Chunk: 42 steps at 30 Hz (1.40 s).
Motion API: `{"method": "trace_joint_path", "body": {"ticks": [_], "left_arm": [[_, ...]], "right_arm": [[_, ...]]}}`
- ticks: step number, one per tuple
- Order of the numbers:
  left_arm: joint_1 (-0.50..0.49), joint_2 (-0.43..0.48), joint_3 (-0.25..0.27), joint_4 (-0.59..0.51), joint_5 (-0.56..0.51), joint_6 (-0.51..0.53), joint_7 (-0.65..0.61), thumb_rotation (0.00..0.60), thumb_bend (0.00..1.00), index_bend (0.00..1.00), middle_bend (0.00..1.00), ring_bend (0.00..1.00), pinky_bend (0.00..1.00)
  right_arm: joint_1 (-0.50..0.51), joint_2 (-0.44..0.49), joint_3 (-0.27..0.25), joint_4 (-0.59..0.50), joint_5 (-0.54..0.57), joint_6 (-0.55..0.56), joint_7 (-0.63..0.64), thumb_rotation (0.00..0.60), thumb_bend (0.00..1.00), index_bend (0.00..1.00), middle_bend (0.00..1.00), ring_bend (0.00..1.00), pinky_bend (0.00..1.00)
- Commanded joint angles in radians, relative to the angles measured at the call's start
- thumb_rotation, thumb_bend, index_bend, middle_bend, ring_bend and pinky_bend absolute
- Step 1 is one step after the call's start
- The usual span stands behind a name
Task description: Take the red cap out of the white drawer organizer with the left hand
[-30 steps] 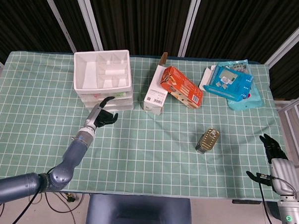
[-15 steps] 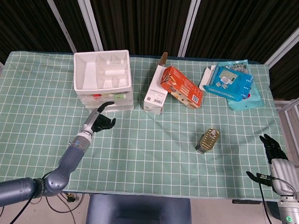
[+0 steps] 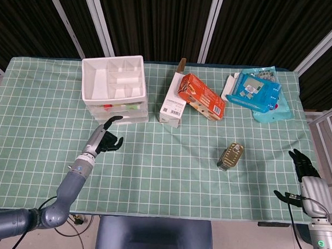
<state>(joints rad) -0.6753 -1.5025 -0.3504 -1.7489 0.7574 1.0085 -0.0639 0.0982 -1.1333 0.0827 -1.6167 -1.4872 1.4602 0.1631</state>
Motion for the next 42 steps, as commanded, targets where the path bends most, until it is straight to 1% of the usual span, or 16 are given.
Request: {"method": "trace_joint_path", "body": {"ticks": [1, 6, 11, 15, 21, 31, 36, 42], "left_arm": [[-0.007, 0.021, 0.048, -0.014, 0.107, 0.123, 0.173, 0.6, 0.46, 0.15, 1.0, 0.98, 1.0], [-0.045, 0.037, 0.04, -0.034, 0.091, 0.186, 0.351, 0.6, 0.46, 0.15, 1.0, 0.98, 1.0], [-0.075, 0.048, 0.007, -0.055, 0.008, 0.205, 0.446, 0.6, 0.46, 0.16, 1.0, 0.99, 1.0], [-0.093, 0.054, -0.005, -0.05, -0.053, 0.204, 0.498, 0.6, 0.46, 0.17, 1.0, 0.99, 1.0], [-0.113, 0.056, -0.015, -0.03, -0.134, 0.195, 0.539, 0.6, 0.46, 0.18, 1.0, 0.99, 1.0], [-0.13, 0.056, -0.015, -0.01, -0.224, 0.181, 0.57, 0.6, 0.46, 0.2, 1.0, 0.99, 1.0], [-0.134, 0.06, -0.013, -0.015, -0.25, 0.179, 0.579, 0.6, 0.46, 0.22, 1.0, 0.99, 1.0], [-0.132, 0.062, -0.006, -0.024, -0.247, 0.189, 0.574, 0.6, 0.46, 0.29, 1.0, 0.99, 1.0]], "right_arm": [[0.0, 0.0, 0.0, 0.0, 0.0, 0.0, 0.0, 0.6, 0.07, 0.0, 0.0, 0.0, 0.22], [0.0, 0.0, 0.0, -0.001, -0.001, 0.001, 0.0, 0.6, 0.07, 0.0, 0.0, 0.0, 0.22], [-0.001, 0.002, 0.0, -0.004, 0.002, -0.002, 0.003, 0.6, 0.07, 0.0, 0.0, 0.0, 0.22], [-0.001, 0.002, 0.0, -0.005, 0.002, -0.003, 0.004, 0.6, 0.07, 0.0, 0.0, 0.0, 0.22], [0.0, 0.003, 0.0, -0.006, 0.004, -0.005, 0.005, 0.6, 0.07, 0.0, 0.0, 0.0, 0.22], [-0.001, 0.004, 0.0, -0.006, 0.005, -0.005, 0.006, 0.6, 0.07, 0.0, 0.0, 0.0, 0.22], [0.0, 0.004, 0.0, -0.006, 0.004, -0.005, 0.006, 0.6, 0.07, 0.0, 0.0, 0.0, 0.22], [-0.001, 0.004, 0.0, -0.006, 0.004, -0.004, 0.006, 0.6, 0.07, 0.0, 0.0, 0.0, 0.22]]}}
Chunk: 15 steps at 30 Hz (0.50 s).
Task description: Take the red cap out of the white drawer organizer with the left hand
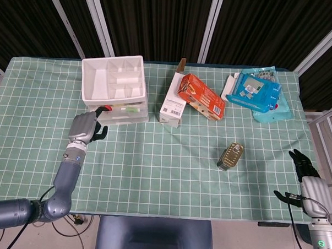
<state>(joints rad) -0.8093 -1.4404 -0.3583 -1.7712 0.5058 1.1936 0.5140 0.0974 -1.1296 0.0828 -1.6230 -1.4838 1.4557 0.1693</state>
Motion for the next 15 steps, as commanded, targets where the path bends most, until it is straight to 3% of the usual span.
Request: {"method": "trace_joint_path", "body": {"ticks": [1, 15], "left_arm": [[0.003, 0.0, 0.003, -0.003, 0.007, 0.005, -0.005, 0.6, 0.46, 0.31, 1.0, 0.99, 1.0], [0.049, 0.054, 0.049, -0.132, 0.069, 0.02, -0.038, 0.6, 0.46, 0.34, 1.0, 1.0, 1.0]], "right_arm": [[0.0, 0.0, 0.0, 0.0, 0.0, 0.0, 0.0, 0.6, 0.07, 0.0, 0.0, 0.0, 0.22], [0.0, 0.0, 0.0, -0.001, 0.0, 0.001, 0.001, 0.6, 0.07, 0.0, 0.0, 0.0, 0.22]]}}
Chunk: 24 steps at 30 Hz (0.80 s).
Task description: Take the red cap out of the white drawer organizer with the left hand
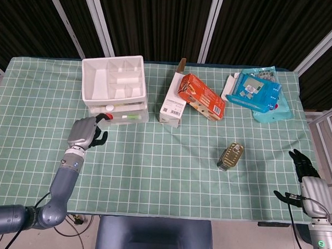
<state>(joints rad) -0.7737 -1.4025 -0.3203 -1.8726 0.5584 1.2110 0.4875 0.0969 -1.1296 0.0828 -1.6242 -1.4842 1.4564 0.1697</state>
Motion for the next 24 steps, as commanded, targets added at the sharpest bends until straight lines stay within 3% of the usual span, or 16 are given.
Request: {"method": "trace_joint_path", "body": {"ticks": [1, 19, 24], "left_arm": [[0.016, 0.021, 0.014, -0.041, 0.02, 0.003, -0.014, 0.6, 0.46, 0.34, 1.0, 1.0, 1.0], [0.046, 0.103, 0.055, -0.16, 0.069, -0.007, -0.038, 0.6, 0.45, 0.35, 1.0, 1.0, 1.0], [0.046, 0.112, 0.051, -0.166, 0.08, -0.003, -0.047, 0.6, 0.35, 0.32, 1.0, 1.0, 1.0]], "right_arm": [[0.0, 0.0, 0.0, 0.0, 0.0, 0.0, 0.001, 0.6, 0.07, 0.0, 0.0, 0.0, 0.22], [-0.001, -0.001, 0.0, 0.0, -0.001, 0.002, -0.001, 0.6, 0.07, 0.0, 0.0, 0.0, 0.22], [-0.001, 0.0, 0.0, 0.0, -0.001, 0.001, 0.0, 0.6, 0.07, 0.0, 0.0, 0.0, 0.22]]}}
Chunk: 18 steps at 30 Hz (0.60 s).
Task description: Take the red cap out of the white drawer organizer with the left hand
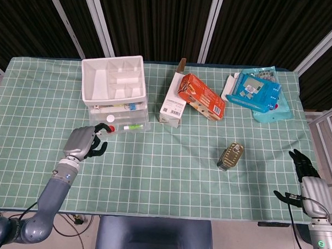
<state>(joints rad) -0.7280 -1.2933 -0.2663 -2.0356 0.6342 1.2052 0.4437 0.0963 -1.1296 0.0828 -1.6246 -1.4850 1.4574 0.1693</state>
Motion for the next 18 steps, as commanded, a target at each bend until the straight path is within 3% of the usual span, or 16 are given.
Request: {"method": "trace_joint_path", "body": {"ticks": [1, 7, 10, 13, 18], "left_arm": [[0.0, 0.005, -0.006, -0.005, 0.008, 0.005, -0.005, 0.6, 0.31, 0.32, 1.0, 1.0, 1.0], [-0.021, 0.029, -0.027, -0.009, 0.042, 0.023, 0.024, 0.6, 0.26, 0.33, 1.0, 1.0, 1.0], [-0.064, 0.056, -0.033, 0.012, 0.048, 0.013, 0.106, 0.6, 0.23, 0.34, 1.0, 1.0, 1.0], [-0.143, 0.108, -0.011, 0.066, 0.029, -0.065, 0.254, 0.6, 0.2, 0.36, 1.0, 1.0, 1.0], [-0.207, 0.173, 0.015, 0.13, -0.005, -0.208, 0.308, 0.6, 0.19, 0.38, 1.0, 1.0, 1.0]], "right_arm": [[0.0, 0.0, 0.0, 0.0, 0.0, 0.0, 0.0, 0.6, 0.07, 0.0, 0.0, 0.0, 0.22], [0.0, 0.0, 0.0, -0.001, 0.0, 0.0, 0.0, 0.6, 0.07, 0.0, 0.0, 0.0, 0.22], [0.0, 0.0, 0.0, -0.001, 0.0, 0.0, 0.0, 0.6, 0.07, 0.0, 0.0, 0.0, 0.22], [-0.001, 0.001, 0.0, -0.001, 0.0, 0.0, 0.0, 0.6, 0.07, 0.0, 0.0, 0.0, 0.22], [-0.001, 0.001, 0.001, 0.0, 0.001, 0.0, 0.003, 0.6, 0.07, 0.0, 0.0, 0.0, 0.22]]}}
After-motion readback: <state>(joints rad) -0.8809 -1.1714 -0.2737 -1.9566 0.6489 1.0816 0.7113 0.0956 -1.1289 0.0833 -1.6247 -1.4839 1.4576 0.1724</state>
